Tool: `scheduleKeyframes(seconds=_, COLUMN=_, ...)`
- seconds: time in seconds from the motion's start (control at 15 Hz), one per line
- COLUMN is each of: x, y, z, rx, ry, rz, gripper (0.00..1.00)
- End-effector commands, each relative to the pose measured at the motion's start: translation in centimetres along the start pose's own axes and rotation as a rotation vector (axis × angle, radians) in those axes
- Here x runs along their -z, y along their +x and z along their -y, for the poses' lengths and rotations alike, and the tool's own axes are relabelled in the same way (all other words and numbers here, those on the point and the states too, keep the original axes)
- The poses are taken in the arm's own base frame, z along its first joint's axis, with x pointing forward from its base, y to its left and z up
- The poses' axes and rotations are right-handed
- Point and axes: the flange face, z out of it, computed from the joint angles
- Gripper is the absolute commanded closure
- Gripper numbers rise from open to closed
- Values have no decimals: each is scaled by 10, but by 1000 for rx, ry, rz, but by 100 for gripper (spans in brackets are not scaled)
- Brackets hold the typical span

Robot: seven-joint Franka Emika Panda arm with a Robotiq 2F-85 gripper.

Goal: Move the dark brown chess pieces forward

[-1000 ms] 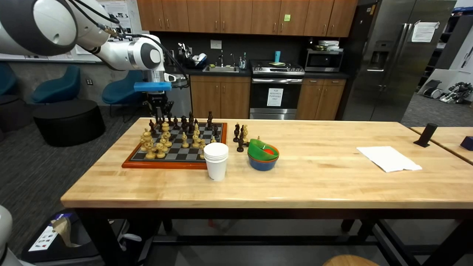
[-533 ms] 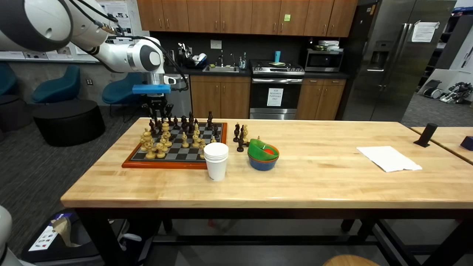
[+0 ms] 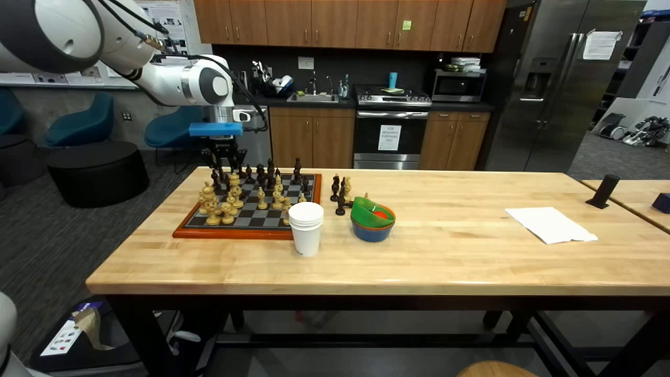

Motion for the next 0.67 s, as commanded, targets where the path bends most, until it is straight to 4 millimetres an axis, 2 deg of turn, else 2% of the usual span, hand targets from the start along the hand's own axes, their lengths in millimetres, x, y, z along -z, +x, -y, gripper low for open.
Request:
scheduleKeyframes(seconds=0.0, x=5, y=-5, z=2, rx=-11, ry=7, rz=-16, gripper=34)
scheduleKeyframes(seconds=0.27, x=16, y=-5, z=4, rx=-8, ry=-5, rz=-19, gripper=6)
scheduleKeyframes(seconds=0.47, x=35, y=-4, z=10, rx=-2, ry=-25, rz=-36, gripper=0)
scheduleKeyframes(seconds=0.6, x=51, y=1, z=15, rx=5, ry=-41, rz=-61, gripper=0)
